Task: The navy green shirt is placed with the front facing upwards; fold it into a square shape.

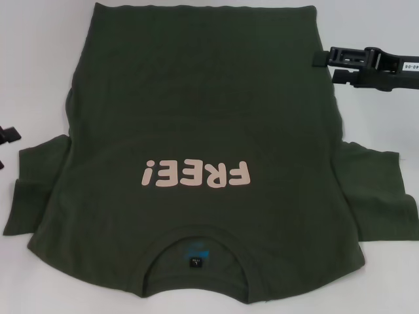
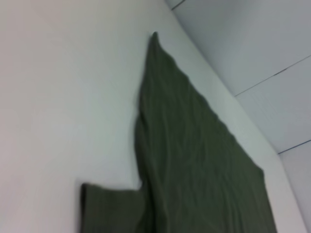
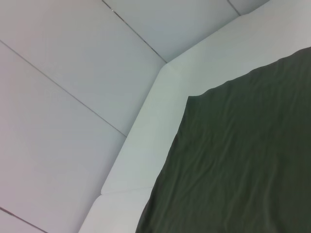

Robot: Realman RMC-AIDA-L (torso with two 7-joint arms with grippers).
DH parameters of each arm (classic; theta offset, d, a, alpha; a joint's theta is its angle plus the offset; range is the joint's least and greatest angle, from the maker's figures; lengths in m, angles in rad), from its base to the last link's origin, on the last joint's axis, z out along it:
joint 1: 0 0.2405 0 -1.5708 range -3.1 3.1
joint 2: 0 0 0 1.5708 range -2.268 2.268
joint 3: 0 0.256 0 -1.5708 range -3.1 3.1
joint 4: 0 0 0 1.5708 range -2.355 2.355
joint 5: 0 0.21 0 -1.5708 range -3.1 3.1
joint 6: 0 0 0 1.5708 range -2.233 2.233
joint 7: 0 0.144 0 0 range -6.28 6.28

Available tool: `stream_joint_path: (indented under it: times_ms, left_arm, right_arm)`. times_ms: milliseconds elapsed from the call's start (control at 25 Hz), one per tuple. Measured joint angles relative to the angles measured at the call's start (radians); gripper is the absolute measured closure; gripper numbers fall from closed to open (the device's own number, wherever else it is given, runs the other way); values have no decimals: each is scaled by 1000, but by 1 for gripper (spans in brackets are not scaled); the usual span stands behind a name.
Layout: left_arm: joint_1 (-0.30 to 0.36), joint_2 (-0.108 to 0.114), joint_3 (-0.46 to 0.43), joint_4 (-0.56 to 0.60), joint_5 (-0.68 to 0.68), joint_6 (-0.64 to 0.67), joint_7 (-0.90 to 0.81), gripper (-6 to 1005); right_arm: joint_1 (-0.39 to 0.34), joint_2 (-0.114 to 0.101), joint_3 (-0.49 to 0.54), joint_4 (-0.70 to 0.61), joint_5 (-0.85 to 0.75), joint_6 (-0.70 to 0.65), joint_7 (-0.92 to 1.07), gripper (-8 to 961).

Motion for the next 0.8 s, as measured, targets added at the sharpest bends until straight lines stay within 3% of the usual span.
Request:
stream_joint_path:
  times_ms: [800]
  left_arm:
    - [-11,-10,3,-141,32,-205,178,67]
  right_arm:
    - [-8,-7,0,18,4,-14,14,27]
